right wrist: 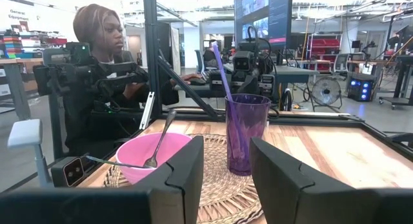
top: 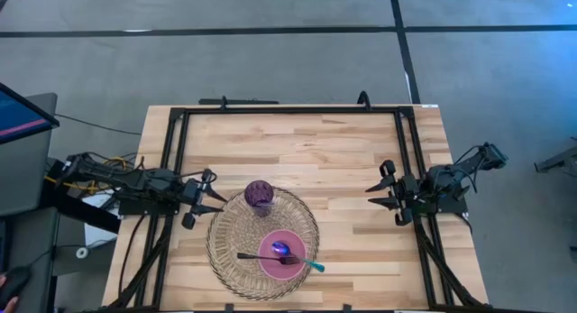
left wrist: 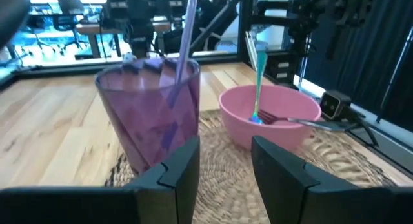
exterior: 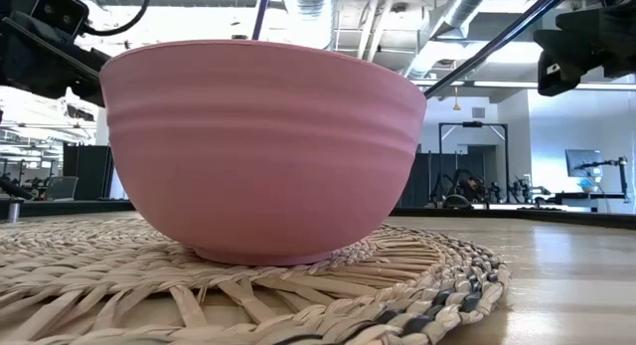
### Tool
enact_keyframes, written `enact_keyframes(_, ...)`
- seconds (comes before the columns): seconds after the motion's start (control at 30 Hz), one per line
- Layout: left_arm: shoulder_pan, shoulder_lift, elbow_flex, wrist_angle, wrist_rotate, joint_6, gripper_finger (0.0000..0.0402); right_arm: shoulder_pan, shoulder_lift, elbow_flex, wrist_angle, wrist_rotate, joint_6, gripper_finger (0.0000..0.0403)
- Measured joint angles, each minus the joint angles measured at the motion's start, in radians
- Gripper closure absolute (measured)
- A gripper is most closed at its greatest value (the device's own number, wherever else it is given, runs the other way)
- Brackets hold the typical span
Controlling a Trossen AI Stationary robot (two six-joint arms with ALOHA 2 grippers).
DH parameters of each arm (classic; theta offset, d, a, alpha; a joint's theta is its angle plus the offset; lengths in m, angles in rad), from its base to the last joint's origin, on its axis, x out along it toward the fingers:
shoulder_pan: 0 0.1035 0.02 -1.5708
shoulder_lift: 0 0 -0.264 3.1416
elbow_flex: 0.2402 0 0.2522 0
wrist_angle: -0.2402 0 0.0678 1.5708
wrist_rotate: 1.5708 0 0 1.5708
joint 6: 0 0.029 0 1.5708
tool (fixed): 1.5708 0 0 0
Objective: Pick & Place Utensil
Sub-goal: Return to Home Position
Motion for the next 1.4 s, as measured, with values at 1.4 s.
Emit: enact_keyframes(1.4,0.000,-0.017,0.000,0.031,0.000,0.000,0.0261,0.000,0.000,0.000,0.000,0.000,0.000,0.0285)
